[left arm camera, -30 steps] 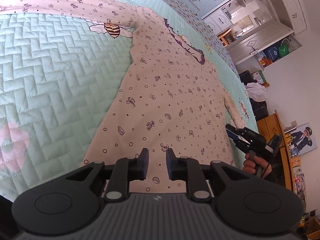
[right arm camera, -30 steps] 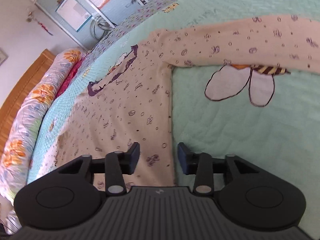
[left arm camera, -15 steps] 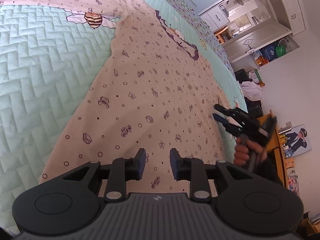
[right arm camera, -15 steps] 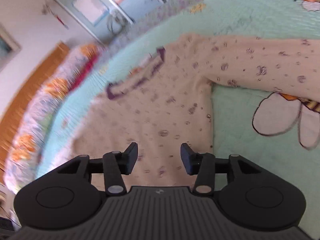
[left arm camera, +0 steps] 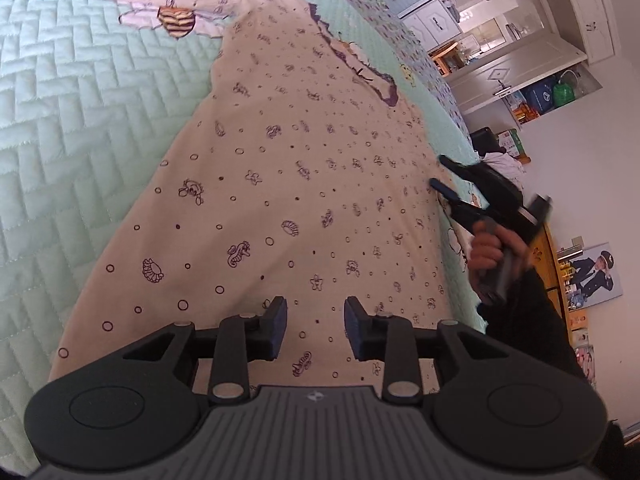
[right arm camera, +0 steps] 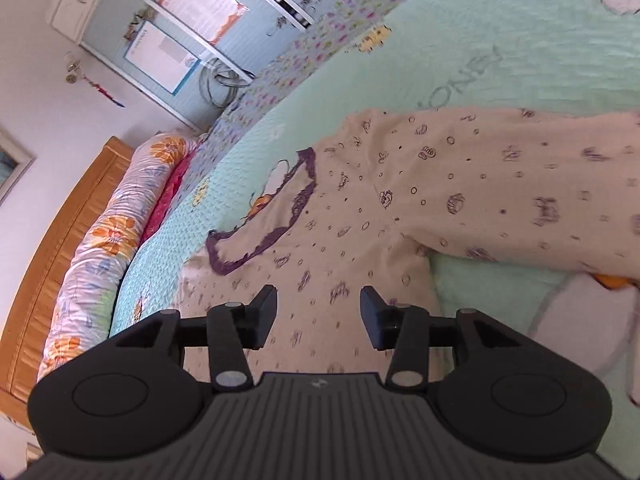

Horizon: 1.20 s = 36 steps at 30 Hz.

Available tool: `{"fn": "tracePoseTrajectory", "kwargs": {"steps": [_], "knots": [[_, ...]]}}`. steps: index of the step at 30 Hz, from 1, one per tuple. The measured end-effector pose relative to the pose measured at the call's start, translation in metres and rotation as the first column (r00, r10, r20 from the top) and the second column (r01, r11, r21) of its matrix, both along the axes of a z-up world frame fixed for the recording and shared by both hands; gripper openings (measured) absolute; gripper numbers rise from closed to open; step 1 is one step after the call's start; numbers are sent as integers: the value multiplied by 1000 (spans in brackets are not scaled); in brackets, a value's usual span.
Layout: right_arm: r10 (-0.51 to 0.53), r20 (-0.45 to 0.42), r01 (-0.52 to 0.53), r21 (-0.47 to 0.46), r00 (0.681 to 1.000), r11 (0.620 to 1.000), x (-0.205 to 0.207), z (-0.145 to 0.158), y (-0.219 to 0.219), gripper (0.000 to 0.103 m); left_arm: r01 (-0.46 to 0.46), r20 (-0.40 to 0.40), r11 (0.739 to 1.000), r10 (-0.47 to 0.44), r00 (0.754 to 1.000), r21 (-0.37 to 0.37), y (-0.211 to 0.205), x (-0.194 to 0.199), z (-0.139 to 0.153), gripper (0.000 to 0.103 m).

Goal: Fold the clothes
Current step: 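Open both grippers and move the right gripper to the purple lace cuff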

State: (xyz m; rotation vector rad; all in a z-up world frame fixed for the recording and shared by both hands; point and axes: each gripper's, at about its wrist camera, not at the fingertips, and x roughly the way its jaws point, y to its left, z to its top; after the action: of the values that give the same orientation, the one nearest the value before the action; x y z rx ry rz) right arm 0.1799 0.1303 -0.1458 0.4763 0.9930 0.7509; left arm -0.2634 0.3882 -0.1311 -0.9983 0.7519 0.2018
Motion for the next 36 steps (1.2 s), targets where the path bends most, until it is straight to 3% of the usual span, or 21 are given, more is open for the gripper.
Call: {"fn": "tracePoseTrajectory", "kwargs": {"steps": [1,2,3,4,7,11,16,19,20,22,26,30,32,34,36], "knots": [[-27,-8,27,-26,1000,999,11,-7,2,45,-6,-1,1000,6,1000,3,1,-2,1,39],[-65,-31,65,-13,997,998,20,-12,-6,27,-12,-3,1000,12,1000,6,1,-5,3,40],[-120,-78,123,36,990,992,25,-16,-23,21,-18,-4,1000,18,1000,9,2,-7,4,40],[-175,-134,188,90,976,978,28,-20,-42,22,-24,-6,1000,24,1000,12,3,-10,6,40],[-256,-92,266,121,962,956,13,-6,-86,41,-24,-12,1000,24,1000,-13,6,-6,-1,40],[-263,-98,276,154,960,949,10,5,-119,44,32,-2,999,-32,999,-18,-5,14,0,40],[-272,-142,300,237,952,924,37,0,-109,60,85,-3,996,-85,996,5,-23,30,8,41],[-292,-153,316,164,944,935,53,-20,-101,59,75,-35,997,-74,997,20,-23,27,9,41],[-300,-123,314,116,946,942,58,-26,-102,44,65,-40,998,-64,997,24,-21,24,10,41],[-358,-109,370,109,927,923,58,-31,-126,26,44,-45,999,-43,998,30,-16,17,11,43],[-496,-151,516,151,855,843,35,-26,-190,32,39,-51,999,-39,998,13,-14,18,4,46],[-438,-90,447,164,894,879,20,1,-194,35,90,-41,996,-90,995,-2,-30,33,4,46],[-425,-37,424,184,905,887,14,19,-191,46,117,-14,993,-117,993,15,-40,36,13,46],[-450,13,439,194,893,877,5,31,-204,54,127,0,991,-127,992,33,-44,33,20,46],[-486,21,471,211,874,856,-8,34,-226,56,112,1,993,-112,994,40,-42,27,22,48]]}}
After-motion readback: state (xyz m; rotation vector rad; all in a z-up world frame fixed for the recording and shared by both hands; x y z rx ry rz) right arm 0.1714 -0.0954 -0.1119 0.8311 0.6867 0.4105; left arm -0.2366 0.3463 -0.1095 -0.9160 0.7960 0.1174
